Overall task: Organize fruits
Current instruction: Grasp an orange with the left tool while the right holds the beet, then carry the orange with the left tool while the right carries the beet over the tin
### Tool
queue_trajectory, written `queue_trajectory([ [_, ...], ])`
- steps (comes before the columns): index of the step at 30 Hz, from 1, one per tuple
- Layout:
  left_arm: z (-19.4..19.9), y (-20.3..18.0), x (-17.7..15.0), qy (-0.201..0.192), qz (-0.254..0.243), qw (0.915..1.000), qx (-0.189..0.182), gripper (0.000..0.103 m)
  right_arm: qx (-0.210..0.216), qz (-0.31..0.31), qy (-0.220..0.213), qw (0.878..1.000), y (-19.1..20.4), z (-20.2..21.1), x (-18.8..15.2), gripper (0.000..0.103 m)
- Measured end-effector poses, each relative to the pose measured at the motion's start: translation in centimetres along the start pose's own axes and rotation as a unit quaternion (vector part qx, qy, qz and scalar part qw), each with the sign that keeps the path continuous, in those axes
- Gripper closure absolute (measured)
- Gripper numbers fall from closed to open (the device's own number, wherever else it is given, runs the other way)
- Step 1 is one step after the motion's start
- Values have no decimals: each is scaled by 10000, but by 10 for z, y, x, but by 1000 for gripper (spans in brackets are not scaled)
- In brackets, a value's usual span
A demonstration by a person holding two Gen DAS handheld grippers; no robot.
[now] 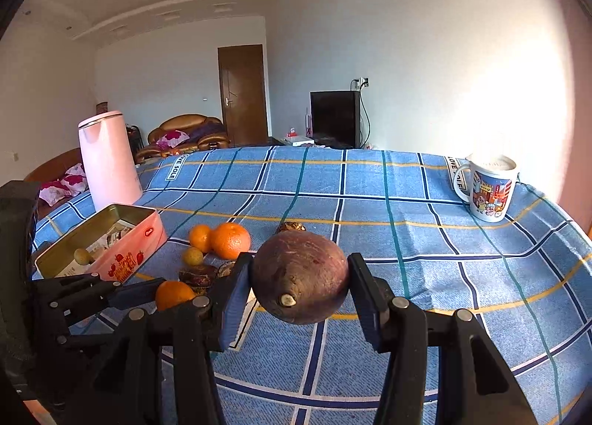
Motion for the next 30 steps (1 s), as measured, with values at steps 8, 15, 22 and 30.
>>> queue_trajectory([
  [8,12,6,6,-323,26,9994,115,66,13,63,-359,9993,3,13,6,49],
  [15,23,9,12,-635,-40,9975,317,66,7,94,-562,9984,3,21,9,49],
  [22,32,13,17,-881,-53,9950,469,66,-19,131,-764,9970,4,29,12,49],
  [30,45,16,22,-1141,-113,9912,658,66,-39,213,-1011,9946,6,39,14,49],
])
Point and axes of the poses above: each gripper's, at about its wrist camera, not at the fingertips, and z roughly against the way its jaws point, y to its left, x to its top, the point moved 7 cm from there along -z, roughly the way its jaws point, and after that the axes turned 6 degrees about -y, right-handed, at the moved point
